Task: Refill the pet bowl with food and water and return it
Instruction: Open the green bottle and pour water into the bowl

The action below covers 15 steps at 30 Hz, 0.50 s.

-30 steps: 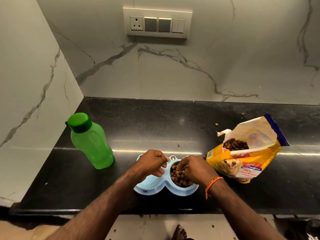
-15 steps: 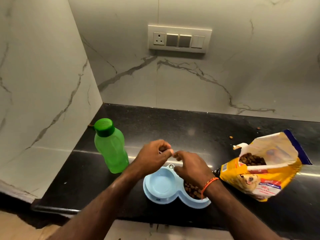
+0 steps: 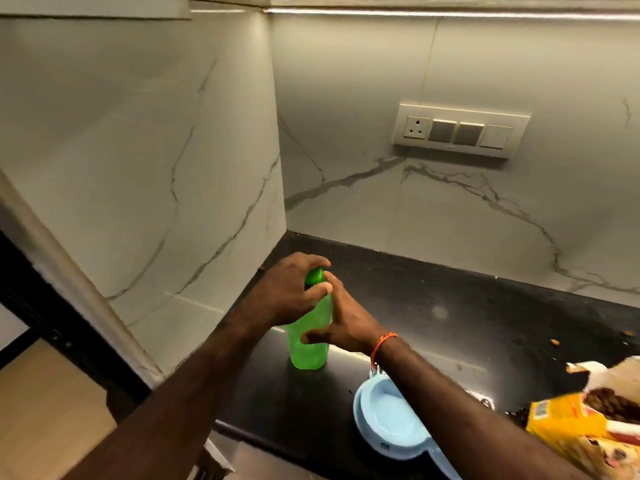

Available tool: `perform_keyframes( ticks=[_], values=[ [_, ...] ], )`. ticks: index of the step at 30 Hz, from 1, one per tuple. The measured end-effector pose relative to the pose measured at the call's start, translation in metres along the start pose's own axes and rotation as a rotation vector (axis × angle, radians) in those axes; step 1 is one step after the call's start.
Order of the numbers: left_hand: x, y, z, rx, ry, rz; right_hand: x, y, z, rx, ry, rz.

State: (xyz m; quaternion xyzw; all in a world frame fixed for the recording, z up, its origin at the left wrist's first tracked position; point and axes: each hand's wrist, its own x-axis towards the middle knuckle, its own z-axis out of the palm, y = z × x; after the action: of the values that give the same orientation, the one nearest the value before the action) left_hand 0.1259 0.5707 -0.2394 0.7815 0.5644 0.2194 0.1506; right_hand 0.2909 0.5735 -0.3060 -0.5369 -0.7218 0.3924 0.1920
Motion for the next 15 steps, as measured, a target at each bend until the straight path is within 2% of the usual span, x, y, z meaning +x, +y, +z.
perform_keyframes(
  ticks=[5, 15],
  values=[
    [-0.005, -0.015, -0.01, -0.035, 0.018, 0.011, 0.0, -0.001, 0.017, 0.103, 0.052, -0.066],
    [-0.027, -0.006, 0.0, 0.005, 0.169, -0.004, -0.014, -0.005, 0.039, 0.076, 0.193, -0.056]
  ],
)
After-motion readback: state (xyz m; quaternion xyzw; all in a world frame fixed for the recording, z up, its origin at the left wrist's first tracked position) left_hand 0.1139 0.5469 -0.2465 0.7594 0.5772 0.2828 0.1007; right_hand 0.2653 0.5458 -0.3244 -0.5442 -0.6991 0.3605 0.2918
